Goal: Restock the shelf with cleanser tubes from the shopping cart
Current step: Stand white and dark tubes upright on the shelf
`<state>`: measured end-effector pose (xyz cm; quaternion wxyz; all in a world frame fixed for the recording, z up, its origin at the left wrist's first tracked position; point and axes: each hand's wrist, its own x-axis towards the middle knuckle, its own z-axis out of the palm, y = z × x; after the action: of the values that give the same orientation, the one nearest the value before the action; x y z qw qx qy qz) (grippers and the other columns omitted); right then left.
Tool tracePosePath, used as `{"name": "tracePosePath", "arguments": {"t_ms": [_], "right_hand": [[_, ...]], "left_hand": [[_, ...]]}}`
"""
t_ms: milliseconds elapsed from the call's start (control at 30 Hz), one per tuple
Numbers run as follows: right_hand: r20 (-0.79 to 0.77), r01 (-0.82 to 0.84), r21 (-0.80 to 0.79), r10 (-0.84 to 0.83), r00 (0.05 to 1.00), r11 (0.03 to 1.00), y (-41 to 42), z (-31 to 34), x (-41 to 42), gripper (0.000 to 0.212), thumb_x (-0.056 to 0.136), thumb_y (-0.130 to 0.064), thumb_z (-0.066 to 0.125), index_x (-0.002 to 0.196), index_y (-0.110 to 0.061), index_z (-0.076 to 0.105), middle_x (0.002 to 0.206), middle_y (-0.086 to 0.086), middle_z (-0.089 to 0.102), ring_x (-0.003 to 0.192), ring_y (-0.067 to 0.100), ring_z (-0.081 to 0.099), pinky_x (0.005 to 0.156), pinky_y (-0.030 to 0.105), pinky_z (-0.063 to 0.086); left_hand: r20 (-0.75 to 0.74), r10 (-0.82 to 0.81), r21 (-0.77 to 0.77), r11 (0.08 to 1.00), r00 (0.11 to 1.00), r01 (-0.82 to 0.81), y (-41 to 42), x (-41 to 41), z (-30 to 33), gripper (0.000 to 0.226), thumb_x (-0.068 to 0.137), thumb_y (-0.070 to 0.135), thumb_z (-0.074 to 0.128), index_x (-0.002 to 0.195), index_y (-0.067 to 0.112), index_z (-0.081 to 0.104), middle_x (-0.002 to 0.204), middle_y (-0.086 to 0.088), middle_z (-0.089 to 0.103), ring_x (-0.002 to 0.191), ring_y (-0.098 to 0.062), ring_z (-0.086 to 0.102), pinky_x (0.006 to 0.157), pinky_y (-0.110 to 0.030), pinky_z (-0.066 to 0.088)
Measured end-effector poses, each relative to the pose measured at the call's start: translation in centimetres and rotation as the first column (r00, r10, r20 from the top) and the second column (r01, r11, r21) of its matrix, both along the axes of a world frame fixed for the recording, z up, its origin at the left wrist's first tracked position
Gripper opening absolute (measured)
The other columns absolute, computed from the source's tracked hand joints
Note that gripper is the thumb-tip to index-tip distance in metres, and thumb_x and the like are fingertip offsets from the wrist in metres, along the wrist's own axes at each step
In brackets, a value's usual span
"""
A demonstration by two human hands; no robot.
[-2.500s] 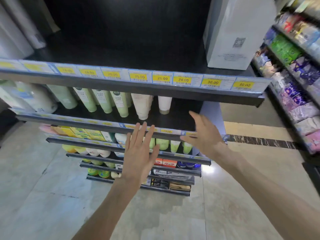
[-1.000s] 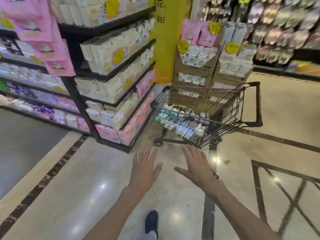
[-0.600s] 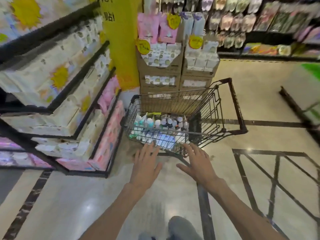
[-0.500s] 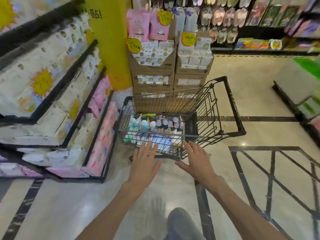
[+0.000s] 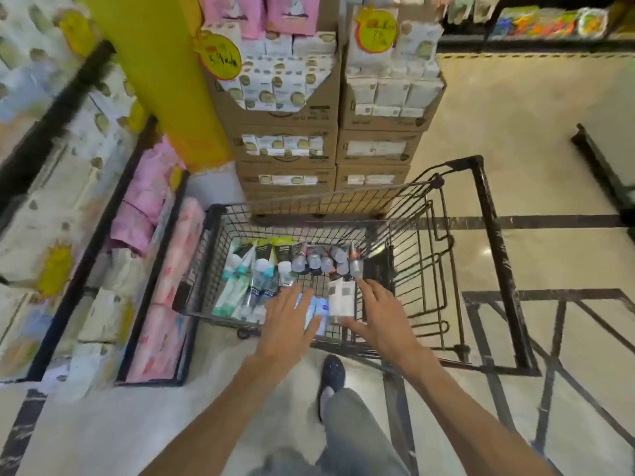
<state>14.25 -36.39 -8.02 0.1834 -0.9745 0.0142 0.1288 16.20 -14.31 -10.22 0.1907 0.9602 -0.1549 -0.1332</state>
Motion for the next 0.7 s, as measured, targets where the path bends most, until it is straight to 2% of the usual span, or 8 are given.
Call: {"name": "tracePosePath", "arguments": {"t_ms": [133, 267, 367, 500, 700], "right_hand": [[-0.102, -0.015, 0.022, 0.017, 0.995, 1.0, -2.0, -3.3, 5.4, 0.096, 0.089, -0.072, 0.056, 0.162, -0.023, 0.017, 0.163, 0.008, 0.032, 0.148, 0.027, 0.033, 0.119, 0.044, 0.035], [-0.204, 0.003, 0.051, 0.007, 0.979, 0.999, -3.1, -7.2, 9.0, 0.092, 0.091, -0.072, 0.052, 0.161, -0.021, 0.021, 0.16, 0.007, 0.034, 0.144, 0.027, 0.037, 0.114, 0.045, 0.04], [-0.288, 0.039, 0.087, -0.012, 0.958, 0.995, -3.3, -11.1, 10.6, 0.085, 0.095, -0.061, 0.057, 0.16, -0.02, 0.022, 0.158, 0.009, 0.035, 0.142, 0.03, 0.038, 0.112, 0.043, 0.042], [-0.383, 0.13, 0.144, -0.066, 0.921, 0.981, -3.3, -16.1, 11.5, 0.088, 0.092, -0.045, 0.071, 0.161, -0.021, 0.021, 0.155, 0.007, 0.036, 0.137, 0.03, 0.042, 0.111, 0.04, 0.041], [-0.484, 0.225, 0.165, -0.12, 0.867, 0.96, -2.8, -22.1, 11.9, 0.09, 0.093, -0.039, 0.072, 0.163, -0.018, 0.018, 0.152, 0.01, 0.038, 0.13, 0.033, 0.05, 0.108, 0.04, 0.042]], "left_hand": [[-0.159, 0.05, 0.003, 0.999, 0.986, -0.051, -2.4, 5.5, -3.5, 0.061, 0.109, 0.051, 0.032, 0.162, 0.02, 0.028, 0.17, -0.005, 0.023, 0.158, -0.025, 0.017, 0.128, -0.042, 0.014], [-0.267, 0.064, 0.017, 0.998, 0.962, -0.061, -3.5, 9.3, -8.4, 0.06, 0.11, 0.042, 0.04, 0.162, 0.015, 0.029, 0.168, -0.008, 0.029, 0.155, -0.028, 0.024, 0.127, -0.039, 0.017], [-0.378, 0.086, 0.027, 0.996, 0.922, -0.082, -4.3, 11.3, -12.9, 0.061, 0.11, 0.042, 0.041, 0.162, 0.014, 0.029, 0.167, -0.01, 0.032, 0.153, -0.028, 0.03, 0.126, -0.041, 0.024], [-0.472, 0.113, -0.003, 0.992, 0.874, -0.13, -6.1, 13.6, -18.6, 0.056, 0.108, 0.039, 0.047, 0.159, 0.016, 0.036, 0.162, -0.008, 0.041, 0.147, -0.027, 0.039, 0.118, -0.043, 0.037], [-0.602, 0.156, 0.062, 0.987, 0.783, -0.149, -9.3, 17.0, -27.9, 0.063, 0.107, 0.044, 0.049, 0.159, 0.013, 0.032, 0.16, -0.011, 0.041, 0.145, -0.032, 0.041, 0.112, -0.047, 0.043]]}}
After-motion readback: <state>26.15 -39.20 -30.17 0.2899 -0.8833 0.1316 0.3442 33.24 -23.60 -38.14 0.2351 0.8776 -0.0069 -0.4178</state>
